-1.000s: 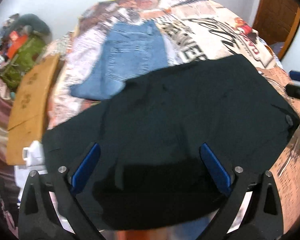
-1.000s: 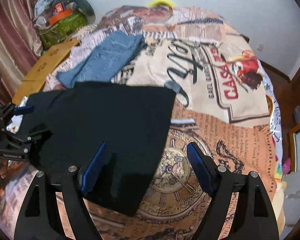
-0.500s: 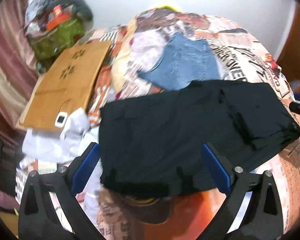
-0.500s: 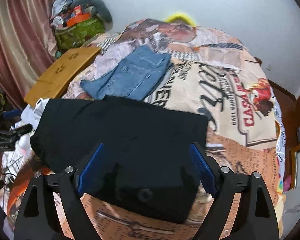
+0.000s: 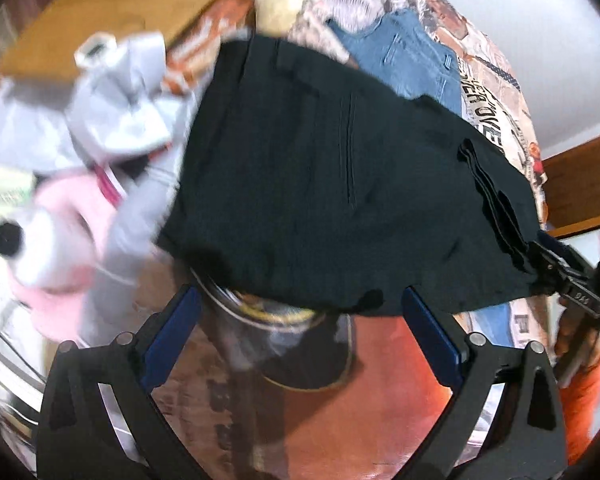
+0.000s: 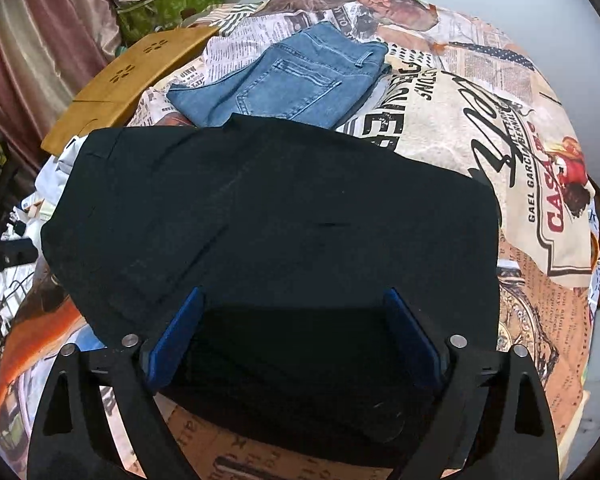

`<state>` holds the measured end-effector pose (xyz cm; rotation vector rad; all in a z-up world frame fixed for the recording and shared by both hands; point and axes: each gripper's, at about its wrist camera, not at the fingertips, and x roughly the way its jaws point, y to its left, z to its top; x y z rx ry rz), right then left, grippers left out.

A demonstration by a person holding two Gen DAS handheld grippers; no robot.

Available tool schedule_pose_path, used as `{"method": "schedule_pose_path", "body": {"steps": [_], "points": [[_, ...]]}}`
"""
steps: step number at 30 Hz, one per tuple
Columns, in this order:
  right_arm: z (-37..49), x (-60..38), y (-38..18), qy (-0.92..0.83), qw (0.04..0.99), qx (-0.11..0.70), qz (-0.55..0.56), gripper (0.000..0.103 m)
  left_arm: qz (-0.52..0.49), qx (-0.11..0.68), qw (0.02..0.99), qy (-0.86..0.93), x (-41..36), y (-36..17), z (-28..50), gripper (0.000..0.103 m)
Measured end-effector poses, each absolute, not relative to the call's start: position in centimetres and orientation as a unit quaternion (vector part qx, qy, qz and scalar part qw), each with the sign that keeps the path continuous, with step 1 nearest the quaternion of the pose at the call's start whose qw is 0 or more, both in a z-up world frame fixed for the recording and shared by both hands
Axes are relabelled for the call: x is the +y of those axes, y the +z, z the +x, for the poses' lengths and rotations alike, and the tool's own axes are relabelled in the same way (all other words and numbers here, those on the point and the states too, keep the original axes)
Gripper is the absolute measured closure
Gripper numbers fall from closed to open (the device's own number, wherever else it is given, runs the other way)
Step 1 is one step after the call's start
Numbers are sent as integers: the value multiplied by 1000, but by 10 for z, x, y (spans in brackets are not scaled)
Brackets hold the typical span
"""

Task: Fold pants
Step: 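Grasp the trousers' end with the left gripper and lift it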

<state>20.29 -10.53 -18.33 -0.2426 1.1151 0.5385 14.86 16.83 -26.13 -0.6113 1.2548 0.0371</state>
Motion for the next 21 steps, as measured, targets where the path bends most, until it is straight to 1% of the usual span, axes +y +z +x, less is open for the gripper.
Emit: {"method": "schedule_pose_path", "body": {"steps": [4,10,14,16,17,19,20,21], "points": [[199,-105,-185,258,806,521,-116,10,-346,587,732,-24,163,-279,151,2],[198,-105,-187,264,806,517,-116,9,-340,580,740,-16,164,-289,169,1],[199,-105,-187,270,804,518,-115,7,-385,563,731,4,186,-303,182,3],[199,-105,-188,270,804,517,-115,7,-394,553,734,29,197,-305,183,26],[198,-105,-188,271,804,517,-114,7,-399,549,733,36,201,-305,183,29],[199,-105,-189,273,804,517,-112,7,-405,533,740,55,207,-302,180,51],[198,-105,-189,273,804,516,-112,7,-404,527,745,60,209,-299,180,56],[198,-105,-189,273,804,516,-111,7,-398,519,753,71,210,-294,178,64]]}}
